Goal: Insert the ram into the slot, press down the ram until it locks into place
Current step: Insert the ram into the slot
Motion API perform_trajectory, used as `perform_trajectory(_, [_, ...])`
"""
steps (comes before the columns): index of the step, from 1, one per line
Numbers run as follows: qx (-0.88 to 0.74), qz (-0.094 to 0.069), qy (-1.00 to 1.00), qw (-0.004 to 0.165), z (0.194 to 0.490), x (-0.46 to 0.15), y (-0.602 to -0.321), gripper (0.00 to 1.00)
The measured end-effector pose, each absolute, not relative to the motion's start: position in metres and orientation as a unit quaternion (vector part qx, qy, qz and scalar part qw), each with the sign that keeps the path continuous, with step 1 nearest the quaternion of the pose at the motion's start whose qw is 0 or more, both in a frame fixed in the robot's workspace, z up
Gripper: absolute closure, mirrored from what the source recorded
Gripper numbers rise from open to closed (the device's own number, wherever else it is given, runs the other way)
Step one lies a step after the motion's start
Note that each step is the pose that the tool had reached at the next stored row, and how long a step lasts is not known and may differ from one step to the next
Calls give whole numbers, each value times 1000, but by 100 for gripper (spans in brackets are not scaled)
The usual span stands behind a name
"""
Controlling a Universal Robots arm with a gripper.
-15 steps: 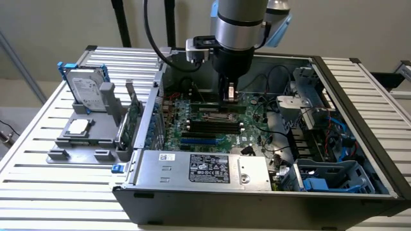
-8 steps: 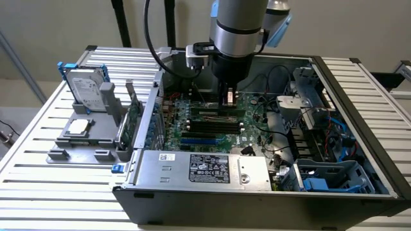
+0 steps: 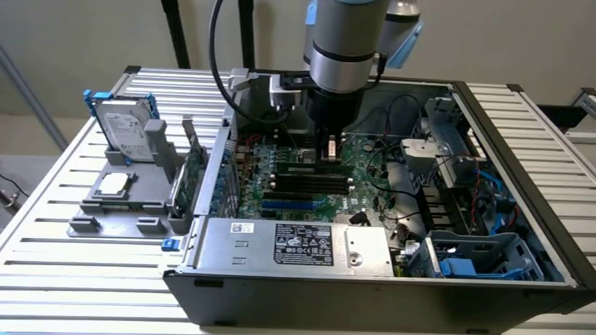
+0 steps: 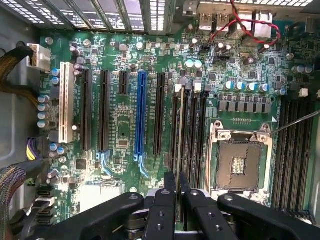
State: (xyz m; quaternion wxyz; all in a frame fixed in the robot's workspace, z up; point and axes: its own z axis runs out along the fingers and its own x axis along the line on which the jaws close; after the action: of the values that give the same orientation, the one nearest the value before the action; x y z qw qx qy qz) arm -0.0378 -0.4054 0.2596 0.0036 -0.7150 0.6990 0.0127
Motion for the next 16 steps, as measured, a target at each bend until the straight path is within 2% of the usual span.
perform_trajectory(16, [-710,14,704,0,239,-38,-405,86])
